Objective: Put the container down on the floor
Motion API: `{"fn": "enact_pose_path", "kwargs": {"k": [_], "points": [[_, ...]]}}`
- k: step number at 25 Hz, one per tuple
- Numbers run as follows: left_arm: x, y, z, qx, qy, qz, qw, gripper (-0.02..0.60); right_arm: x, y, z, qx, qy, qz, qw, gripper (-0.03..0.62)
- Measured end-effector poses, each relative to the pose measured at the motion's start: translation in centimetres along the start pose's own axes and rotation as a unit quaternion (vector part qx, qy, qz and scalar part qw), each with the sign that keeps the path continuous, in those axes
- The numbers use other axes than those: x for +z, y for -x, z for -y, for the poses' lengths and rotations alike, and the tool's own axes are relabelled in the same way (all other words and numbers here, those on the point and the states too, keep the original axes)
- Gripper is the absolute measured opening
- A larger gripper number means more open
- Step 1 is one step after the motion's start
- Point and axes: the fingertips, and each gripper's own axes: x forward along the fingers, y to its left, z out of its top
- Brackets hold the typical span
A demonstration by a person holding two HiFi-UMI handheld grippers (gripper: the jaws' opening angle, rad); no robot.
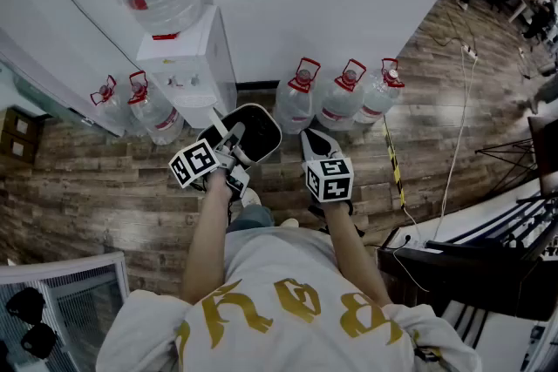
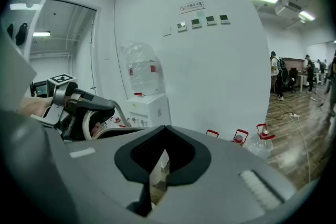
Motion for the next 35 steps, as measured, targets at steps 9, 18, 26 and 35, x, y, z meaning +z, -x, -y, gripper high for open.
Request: {"fn": "enact_pose_path", "kwargs": {"k": [9, 18, 26, 35], "points": [[0.4, -0.2, 0.0, 0.003, 0.000, 0.007, 1.0000, 0.058, 0.0, 0.0, 0.8, -0.006, 0.000, -0.004, 1.000, 0.023], [0.5, -2.3, 0.0, 0.007, -0.008, -0.011, 0.9999, 0.058, 0.1, 0.0, 2.5, -0.015, -0.027, 0.014, 0.999, 0.023], [1.5, -7.8, -1.8, -0.006, 0.015, -0.046, 0.9988, 0.058, -0.5, -4.4, 5.3, -0.039, -0.059, 0.002, 0.997, 0.023], [6.2, -15.9, -5.7, -0.019, 0.024, -0.071, 0.9970, 0.058, -1.8, -13.8, 6.2, -0.044, -0.093, -0.048, 0.994, 0.023]]}}
